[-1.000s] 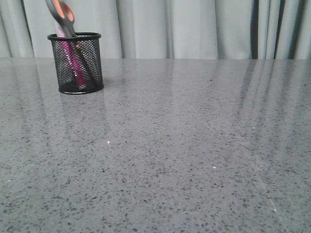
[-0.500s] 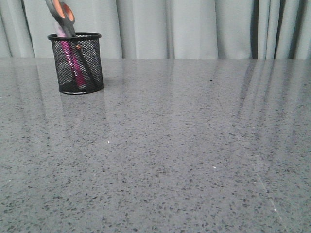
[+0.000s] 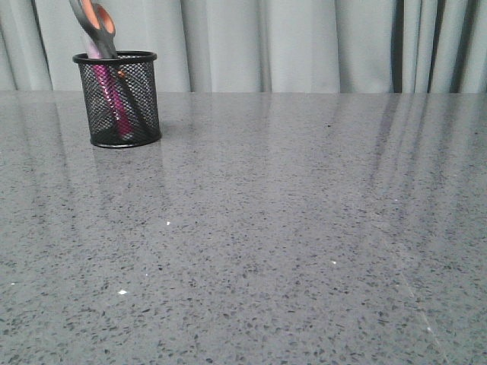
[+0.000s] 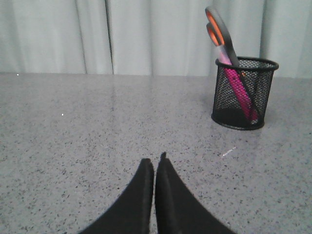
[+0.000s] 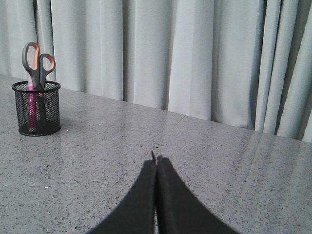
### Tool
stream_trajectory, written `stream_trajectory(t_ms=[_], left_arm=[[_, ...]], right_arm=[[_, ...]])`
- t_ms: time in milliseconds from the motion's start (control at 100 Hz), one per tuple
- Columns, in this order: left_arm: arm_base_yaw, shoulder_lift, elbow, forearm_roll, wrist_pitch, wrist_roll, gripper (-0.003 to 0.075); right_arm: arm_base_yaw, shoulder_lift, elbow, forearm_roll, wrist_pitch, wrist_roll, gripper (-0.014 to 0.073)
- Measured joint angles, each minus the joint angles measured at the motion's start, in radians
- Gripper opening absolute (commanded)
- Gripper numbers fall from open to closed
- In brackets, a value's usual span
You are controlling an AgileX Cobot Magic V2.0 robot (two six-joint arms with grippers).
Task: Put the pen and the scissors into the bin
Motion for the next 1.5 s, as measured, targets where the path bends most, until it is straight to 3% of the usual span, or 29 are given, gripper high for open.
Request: stream_trajectory(t_ms=[280, 1100, 1270, 1500], left_arm=[[0.0, 0.0, 0.0, -0.067, 0.022, 0.0, -0.0022], [0.0, 0.0, 0.0, -0.073, 0.022, 0.0, -0.0022], [0.0, 0.0, 0.0, -0.073, 0.022, 0.0, -0.0021], [0.0, 0.0, 0.0, -0.073, 0.022, 0.0, -0.0022]], right_arm=[[0.0, 0.0, 0.0, 0.0, 0.001, 0.0, -0.0068], [0.0, 0.0, 0.0, 0.0, 0.012, 0.0, -0.0068], [-0.036, 0.0, 0.039, 0.101, 0.052, -0.066, -0.0068], [-0.223, 0.0, 0.174, 0.289, -0.091, -0.178, -0.0068]])
